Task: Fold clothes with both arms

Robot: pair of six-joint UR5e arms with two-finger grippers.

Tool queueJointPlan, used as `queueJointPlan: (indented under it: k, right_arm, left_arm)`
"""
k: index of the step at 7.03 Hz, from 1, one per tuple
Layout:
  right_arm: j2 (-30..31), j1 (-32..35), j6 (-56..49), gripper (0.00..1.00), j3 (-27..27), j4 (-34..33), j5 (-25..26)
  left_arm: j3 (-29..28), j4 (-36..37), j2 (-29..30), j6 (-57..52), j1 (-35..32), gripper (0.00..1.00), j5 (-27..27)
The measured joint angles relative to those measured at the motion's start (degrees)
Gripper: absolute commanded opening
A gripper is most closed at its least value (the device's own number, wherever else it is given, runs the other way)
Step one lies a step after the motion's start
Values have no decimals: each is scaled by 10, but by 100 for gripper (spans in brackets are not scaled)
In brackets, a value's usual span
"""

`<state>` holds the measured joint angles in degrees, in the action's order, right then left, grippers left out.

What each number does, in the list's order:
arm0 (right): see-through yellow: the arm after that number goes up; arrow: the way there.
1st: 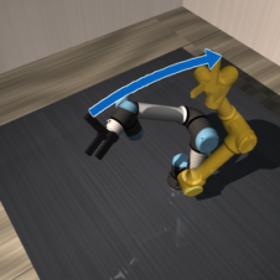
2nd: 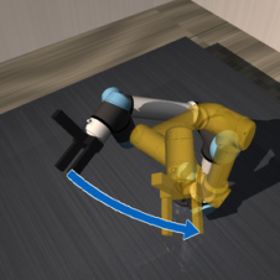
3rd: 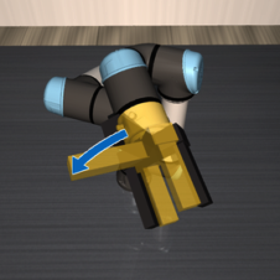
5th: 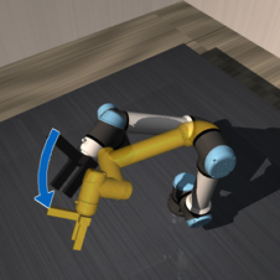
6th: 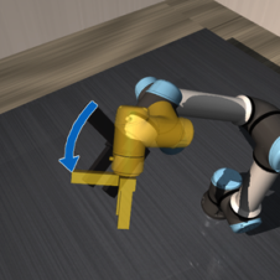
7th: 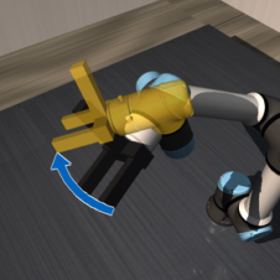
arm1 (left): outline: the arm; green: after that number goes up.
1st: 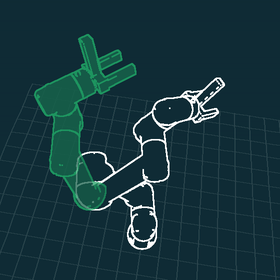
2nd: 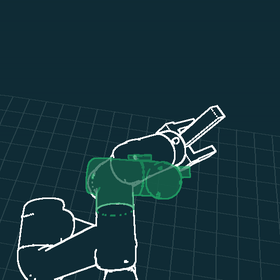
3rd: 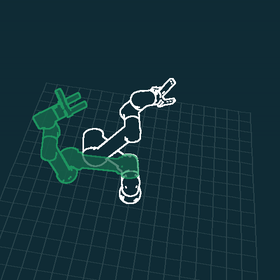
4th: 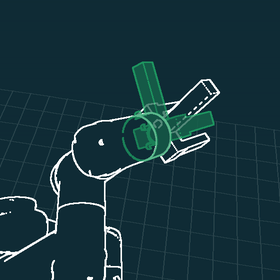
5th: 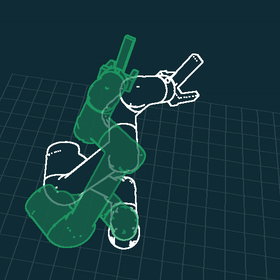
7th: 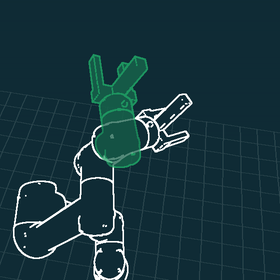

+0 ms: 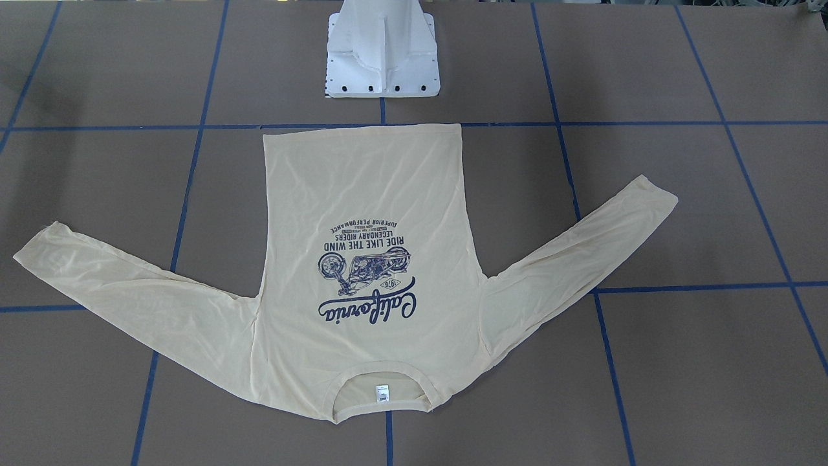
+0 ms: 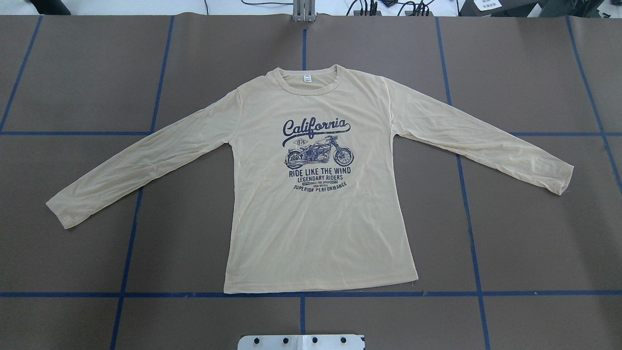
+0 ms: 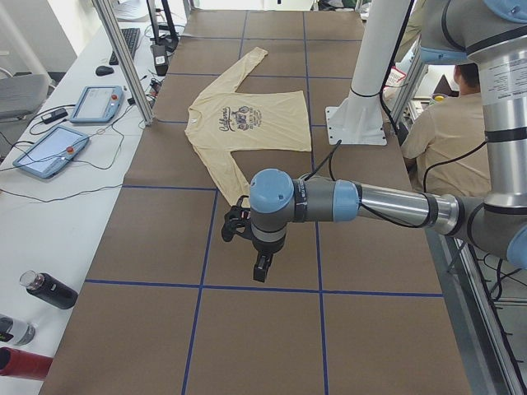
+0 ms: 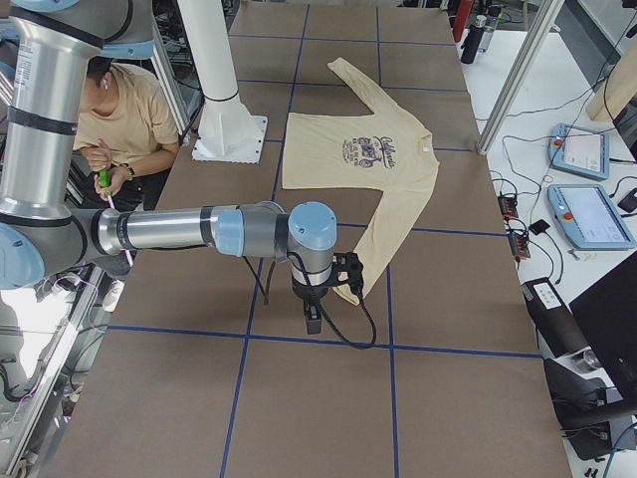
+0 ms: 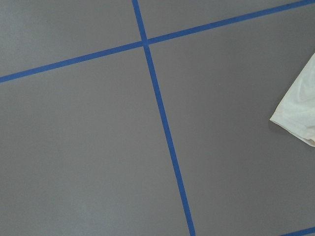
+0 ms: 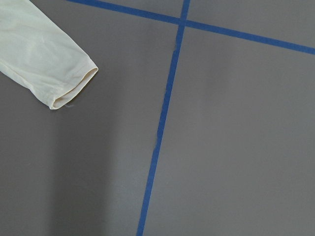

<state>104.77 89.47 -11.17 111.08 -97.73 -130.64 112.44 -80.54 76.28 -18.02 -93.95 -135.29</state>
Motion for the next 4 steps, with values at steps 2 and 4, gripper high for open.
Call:
queueJointPlan:
  k: [2,4]
  right_arm:
    - [0,0,0,100,0,0,0]
    - [-5,0,0,100,2,1,-1]
  left_arm:
    - [0,-32,0,-1,0,100,-1]
    - [3,-63,0,-2,0,100,-1]
